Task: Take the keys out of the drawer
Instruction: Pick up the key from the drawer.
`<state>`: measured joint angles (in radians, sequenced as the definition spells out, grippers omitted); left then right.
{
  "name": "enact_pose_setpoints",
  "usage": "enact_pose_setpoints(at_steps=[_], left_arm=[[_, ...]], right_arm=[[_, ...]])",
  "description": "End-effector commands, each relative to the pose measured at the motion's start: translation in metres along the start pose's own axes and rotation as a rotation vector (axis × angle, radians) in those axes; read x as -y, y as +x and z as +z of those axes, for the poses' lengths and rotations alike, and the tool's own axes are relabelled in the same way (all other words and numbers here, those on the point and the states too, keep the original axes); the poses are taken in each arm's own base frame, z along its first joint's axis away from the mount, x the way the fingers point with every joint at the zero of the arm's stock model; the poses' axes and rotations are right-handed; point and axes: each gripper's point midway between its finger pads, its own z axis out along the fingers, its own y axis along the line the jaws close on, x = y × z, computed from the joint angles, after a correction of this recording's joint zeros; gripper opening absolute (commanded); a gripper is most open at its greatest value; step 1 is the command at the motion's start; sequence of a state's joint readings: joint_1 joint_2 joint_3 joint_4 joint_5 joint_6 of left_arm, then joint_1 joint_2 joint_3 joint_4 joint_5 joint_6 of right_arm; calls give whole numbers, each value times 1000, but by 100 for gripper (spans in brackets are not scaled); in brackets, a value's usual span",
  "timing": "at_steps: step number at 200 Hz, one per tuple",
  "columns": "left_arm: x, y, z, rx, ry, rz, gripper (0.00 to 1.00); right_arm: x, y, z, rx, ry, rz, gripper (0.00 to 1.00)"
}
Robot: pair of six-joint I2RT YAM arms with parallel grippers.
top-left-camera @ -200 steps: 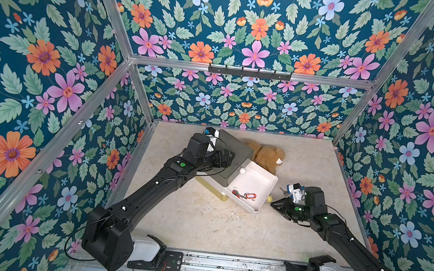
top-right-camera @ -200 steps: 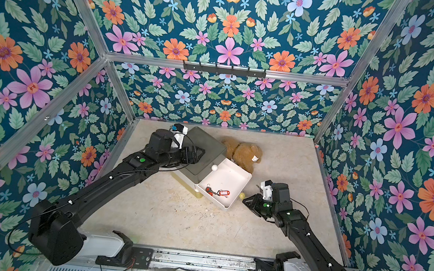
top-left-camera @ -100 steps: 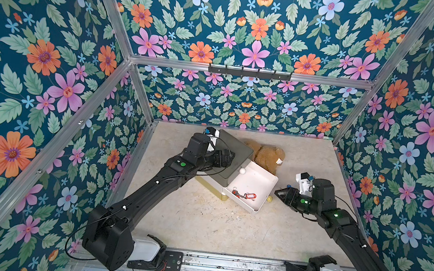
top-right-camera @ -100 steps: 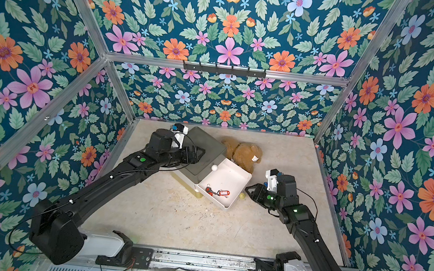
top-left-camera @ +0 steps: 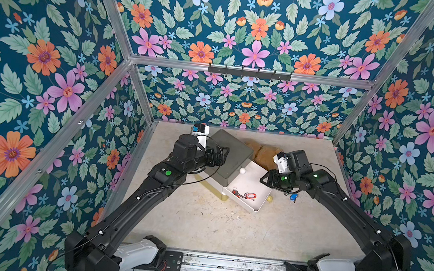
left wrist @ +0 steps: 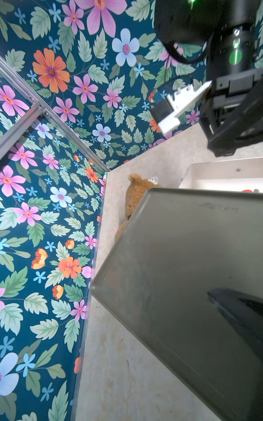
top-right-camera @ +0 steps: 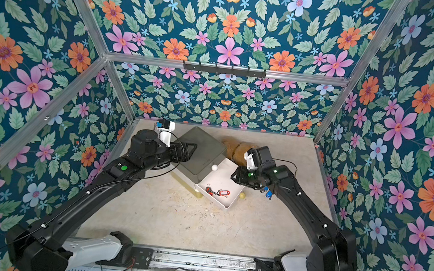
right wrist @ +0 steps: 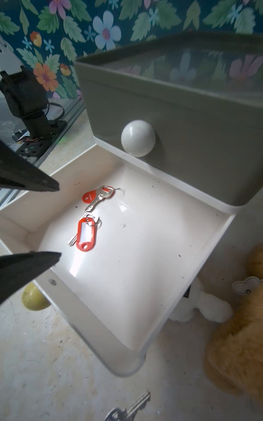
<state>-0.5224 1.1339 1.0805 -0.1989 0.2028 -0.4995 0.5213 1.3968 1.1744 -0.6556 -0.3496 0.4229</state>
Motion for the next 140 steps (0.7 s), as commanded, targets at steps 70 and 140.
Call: enact_pose_setpoints(at_steps=[70,140], left_arm=[[-18,27,-16,-48,-57,-45,99],[-32,53,-18,-128,-104,-38,99]], right_arm=[[-7,28,42,-200,99,-75,15],[-9,57,69,-333,117,-94,0]])
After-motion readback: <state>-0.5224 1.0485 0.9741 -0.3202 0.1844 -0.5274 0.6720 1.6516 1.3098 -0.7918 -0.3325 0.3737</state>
